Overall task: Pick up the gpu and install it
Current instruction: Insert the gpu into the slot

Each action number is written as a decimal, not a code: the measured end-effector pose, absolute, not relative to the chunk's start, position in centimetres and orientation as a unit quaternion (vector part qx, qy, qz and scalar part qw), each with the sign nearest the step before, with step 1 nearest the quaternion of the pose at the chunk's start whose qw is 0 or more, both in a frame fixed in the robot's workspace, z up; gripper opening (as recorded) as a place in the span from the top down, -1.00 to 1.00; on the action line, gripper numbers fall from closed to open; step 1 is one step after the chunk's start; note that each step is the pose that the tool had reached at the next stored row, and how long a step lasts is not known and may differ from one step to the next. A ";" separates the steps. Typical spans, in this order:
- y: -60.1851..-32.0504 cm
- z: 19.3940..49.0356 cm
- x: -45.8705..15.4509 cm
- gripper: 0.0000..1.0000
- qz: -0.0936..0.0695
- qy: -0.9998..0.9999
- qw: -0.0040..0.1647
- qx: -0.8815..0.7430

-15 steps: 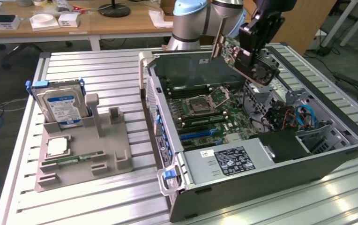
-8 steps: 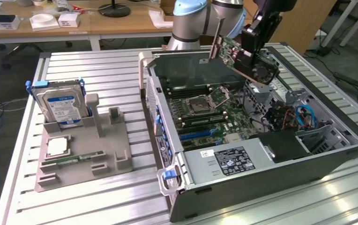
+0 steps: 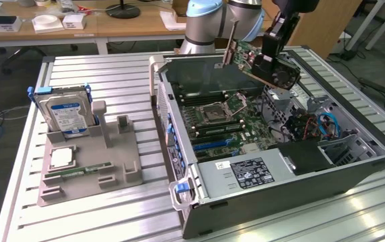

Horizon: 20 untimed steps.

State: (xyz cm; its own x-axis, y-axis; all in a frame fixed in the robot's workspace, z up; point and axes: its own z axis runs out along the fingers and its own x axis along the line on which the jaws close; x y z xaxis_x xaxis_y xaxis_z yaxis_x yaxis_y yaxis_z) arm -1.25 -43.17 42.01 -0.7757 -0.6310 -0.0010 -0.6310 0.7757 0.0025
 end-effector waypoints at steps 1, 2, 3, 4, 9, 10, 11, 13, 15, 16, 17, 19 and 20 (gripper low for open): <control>-43.2 42.0 -1.3 0.47 0.001 0.940 0.000 -0.342; -43.2 42.0 -1.3 0.47 0.001 0.937 0.000 -0.349; -43.2 42.0 -1.3 0.47 0.001 0.934 0.000 -0.357; -43.2 42.0 -1.3 0.47 0.001 0.932 0.000 -0.364; -43.2 42.0 -1.3 0.47 0.001 0.917 0.000 -0.399; -43.2 42.0 -1.3 0.47 0.001 0.914 0.000 -0.406; -43.2 42.0 -1.3 0.47 0.001 0.911 0.000 -0.412; -43.2 42.0 -1.3 0.47 0.001 0.905 0.000 -0.425; -43.2 42.0 -1.3 0.47 0.001 0.899 0.000 -0.438; -43.2 42.0 -1.3 0.47 0.001 0.896 0.000 -0.445; -43.2 42.0 -1.3 0.47 0.001 0.893 0.000 -0.451; -43.2 42.0 -1.3 0.47 0.001 0.886 0.000 -0.463; -43.2 42.0 -1.3 0.47 0.001 0.883 0.000 -0.470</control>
State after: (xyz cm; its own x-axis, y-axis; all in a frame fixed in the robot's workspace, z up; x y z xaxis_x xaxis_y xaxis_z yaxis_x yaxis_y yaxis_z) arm -1.25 -43.17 41.97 -0.5579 -0.8299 -0.0010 -0.8299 0.5579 0.0025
